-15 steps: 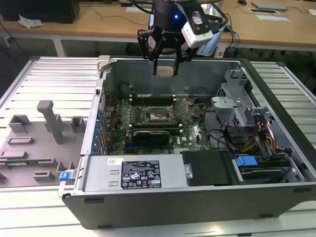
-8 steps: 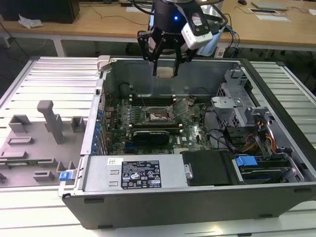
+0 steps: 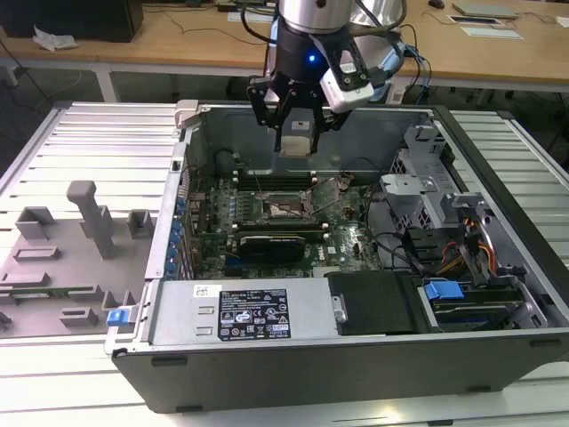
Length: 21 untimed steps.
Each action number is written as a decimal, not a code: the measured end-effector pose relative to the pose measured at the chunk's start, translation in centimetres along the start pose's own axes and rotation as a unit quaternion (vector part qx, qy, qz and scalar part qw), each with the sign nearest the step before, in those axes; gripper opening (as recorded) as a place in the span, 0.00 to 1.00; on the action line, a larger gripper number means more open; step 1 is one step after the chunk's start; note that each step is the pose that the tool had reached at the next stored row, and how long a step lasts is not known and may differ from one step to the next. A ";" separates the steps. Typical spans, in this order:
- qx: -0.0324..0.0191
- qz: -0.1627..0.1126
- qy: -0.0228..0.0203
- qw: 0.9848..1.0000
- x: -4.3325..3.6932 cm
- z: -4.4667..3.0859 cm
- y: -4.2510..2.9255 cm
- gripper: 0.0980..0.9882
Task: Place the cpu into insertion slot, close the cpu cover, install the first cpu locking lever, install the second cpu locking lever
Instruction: 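Place the cpu into insertion slot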
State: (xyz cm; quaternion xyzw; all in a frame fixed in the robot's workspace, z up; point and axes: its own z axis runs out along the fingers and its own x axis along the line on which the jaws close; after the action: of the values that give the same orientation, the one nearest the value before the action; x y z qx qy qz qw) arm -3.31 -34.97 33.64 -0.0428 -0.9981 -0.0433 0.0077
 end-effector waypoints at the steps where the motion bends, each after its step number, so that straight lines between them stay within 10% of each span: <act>1: 0.000 0.009 -0.001 1.000 0.00 0.13 -0.01 0.50; 11: -0.002 0.117 -0.010 0.993 -0.02 1.19 -0.10 0.50; 14: -0.003 0.148 -0.013 0.989 -0.03 1.44 -0.12 0.50; 21: -0.004 0.231 -0.020 0.973 -0.04 2.01 -0.17 0.50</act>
State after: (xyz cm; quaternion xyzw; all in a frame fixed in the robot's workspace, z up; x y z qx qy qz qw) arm -3.31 -34.97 31.62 -0.2727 -0.9611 -0.0439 -0.0025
